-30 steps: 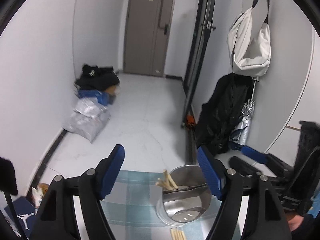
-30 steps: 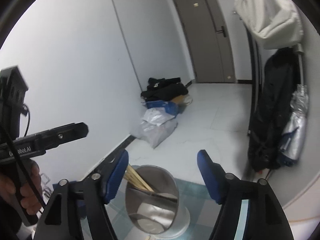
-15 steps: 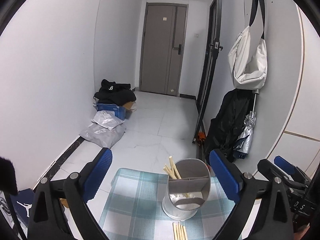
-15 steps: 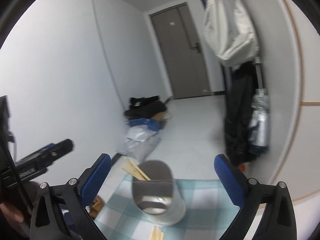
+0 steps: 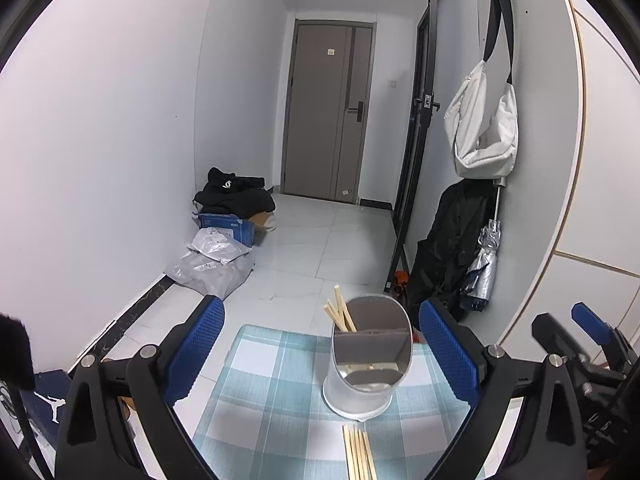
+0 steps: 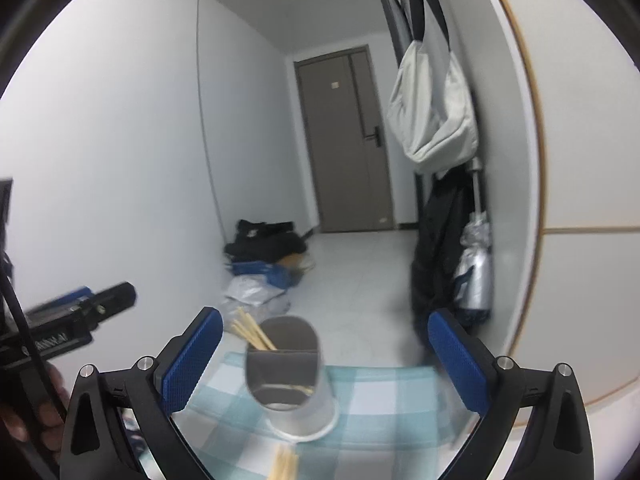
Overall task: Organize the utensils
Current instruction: 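Open the right gripper and raise it away from the holder, then lower the right gripper onto the remaining wooden chopsticks beside the holder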
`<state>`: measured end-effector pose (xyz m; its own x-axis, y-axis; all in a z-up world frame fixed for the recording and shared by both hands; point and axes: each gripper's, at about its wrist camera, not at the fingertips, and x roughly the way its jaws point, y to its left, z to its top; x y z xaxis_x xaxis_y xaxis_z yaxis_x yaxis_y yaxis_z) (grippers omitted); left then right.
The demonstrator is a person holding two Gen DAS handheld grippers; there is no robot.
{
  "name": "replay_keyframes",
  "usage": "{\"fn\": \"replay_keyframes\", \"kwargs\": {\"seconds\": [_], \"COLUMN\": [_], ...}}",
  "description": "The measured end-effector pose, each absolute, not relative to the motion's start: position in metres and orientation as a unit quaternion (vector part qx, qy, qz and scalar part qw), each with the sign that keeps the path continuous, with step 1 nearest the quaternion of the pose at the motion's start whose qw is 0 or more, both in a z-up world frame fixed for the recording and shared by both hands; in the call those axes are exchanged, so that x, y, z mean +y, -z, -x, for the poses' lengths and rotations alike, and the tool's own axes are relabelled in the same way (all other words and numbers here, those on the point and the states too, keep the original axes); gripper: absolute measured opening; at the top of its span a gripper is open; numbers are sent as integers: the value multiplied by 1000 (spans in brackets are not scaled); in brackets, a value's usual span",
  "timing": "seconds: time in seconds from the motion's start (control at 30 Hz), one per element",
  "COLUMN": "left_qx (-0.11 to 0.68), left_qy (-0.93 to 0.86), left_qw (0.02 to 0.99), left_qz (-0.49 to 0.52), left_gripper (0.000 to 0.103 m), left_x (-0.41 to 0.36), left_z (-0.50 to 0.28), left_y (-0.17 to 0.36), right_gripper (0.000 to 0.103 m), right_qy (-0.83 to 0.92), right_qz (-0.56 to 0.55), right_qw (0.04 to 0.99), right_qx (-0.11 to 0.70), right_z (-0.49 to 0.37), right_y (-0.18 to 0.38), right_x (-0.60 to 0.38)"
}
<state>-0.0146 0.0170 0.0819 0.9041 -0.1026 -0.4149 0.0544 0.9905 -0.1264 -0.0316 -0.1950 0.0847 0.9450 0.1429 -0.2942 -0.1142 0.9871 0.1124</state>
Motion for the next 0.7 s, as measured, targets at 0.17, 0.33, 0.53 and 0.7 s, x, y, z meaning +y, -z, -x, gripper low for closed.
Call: {"fn": "replay_keyframes", "kwargs": {"seconds": [0.17, 0.33, 0.53, 0.7], "left_qx": [213, 222, 246, 270], "left_qy": [38, 31, 22, 24], "left_qw": [975, 973, 968, 961], "left_qz": [58, 60, 47, 59], "left_gripper": [96, 96, 96, 96], "left_x": [15, 15, 11, 16], "left_z": [24, 28, 25, 16], "left_y": [-72, -56, -29, -4], "right_gripper": [103, 103, 103, 103], "right_qy": [-88, -94, -103, -110], "right_qz": [-29, -41, -49, -61], "right_qw": [981, 973, 962, 958], "right_qx": [168, 206, 247, 258], "right_z": [40, 44, 48, 49], "right_y": [-66, -46, -20, 0], "right_x": [-187, -189, -187, -189]}}
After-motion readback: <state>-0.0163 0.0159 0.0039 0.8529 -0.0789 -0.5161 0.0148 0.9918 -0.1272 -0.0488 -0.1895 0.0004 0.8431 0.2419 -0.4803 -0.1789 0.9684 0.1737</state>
